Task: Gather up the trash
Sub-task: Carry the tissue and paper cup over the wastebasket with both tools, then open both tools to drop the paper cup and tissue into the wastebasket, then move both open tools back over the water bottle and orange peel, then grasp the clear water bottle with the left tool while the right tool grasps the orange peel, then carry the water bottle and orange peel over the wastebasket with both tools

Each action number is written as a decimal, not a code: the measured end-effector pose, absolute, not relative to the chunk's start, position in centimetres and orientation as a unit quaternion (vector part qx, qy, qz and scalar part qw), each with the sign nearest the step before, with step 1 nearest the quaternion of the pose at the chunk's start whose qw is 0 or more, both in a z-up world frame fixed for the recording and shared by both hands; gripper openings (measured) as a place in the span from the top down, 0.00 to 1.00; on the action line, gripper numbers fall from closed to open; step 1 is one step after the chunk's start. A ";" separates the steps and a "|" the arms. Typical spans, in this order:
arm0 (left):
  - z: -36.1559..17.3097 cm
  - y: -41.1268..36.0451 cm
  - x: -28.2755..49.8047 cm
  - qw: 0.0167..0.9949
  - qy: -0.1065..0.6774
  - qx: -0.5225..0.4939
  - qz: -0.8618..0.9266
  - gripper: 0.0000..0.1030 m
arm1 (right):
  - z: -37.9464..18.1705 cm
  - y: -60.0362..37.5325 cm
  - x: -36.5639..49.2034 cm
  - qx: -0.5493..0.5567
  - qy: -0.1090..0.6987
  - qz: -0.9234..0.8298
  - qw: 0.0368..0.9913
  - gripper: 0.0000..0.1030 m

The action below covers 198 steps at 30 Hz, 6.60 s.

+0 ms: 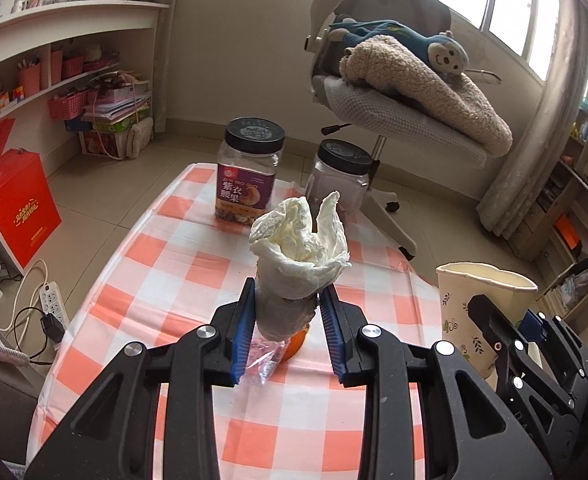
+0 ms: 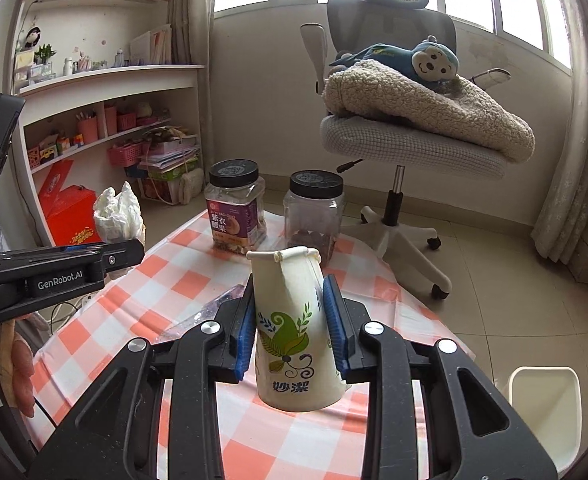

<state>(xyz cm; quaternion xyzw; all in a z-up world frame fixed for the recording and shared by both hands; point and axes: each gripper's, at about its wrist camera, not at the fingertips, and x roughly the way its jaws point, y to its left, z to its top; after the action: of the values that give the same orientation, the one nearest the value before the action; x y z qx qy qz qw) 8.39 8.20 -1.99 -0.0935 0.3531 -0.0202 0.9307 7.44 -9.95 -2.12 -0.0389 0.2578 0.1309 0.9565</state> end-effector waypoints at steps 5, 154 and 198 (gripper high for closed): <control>-1.8 5.0 8.4 0.933 0.350 -0.075 -0.048 0.69 | -2.4 -12.3 7.3 -0.037 0.263 0.105 0.958 0.70; -5.6 26.3 13.3 0.865 0.479 -0.113 0.098 0.41 | -7.5 0.6 17.9 0.074 0.418 0.083 0.902 0.84; 0.3 -5.2 7.6 0.952 0.296 0.027 -0.069 0.41 | -0.4 -25.8 7.1 0.079 0.262 -0.063 0.960 0.83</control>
<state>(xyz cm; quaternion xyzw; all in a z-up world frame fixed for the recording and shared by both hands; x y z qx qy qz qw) 7.59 -5.18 0.32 0.0271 0.2957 -0.0687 0.9524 7.13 -25.84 -0.40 0.0792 0.2619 -0.0633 0.9598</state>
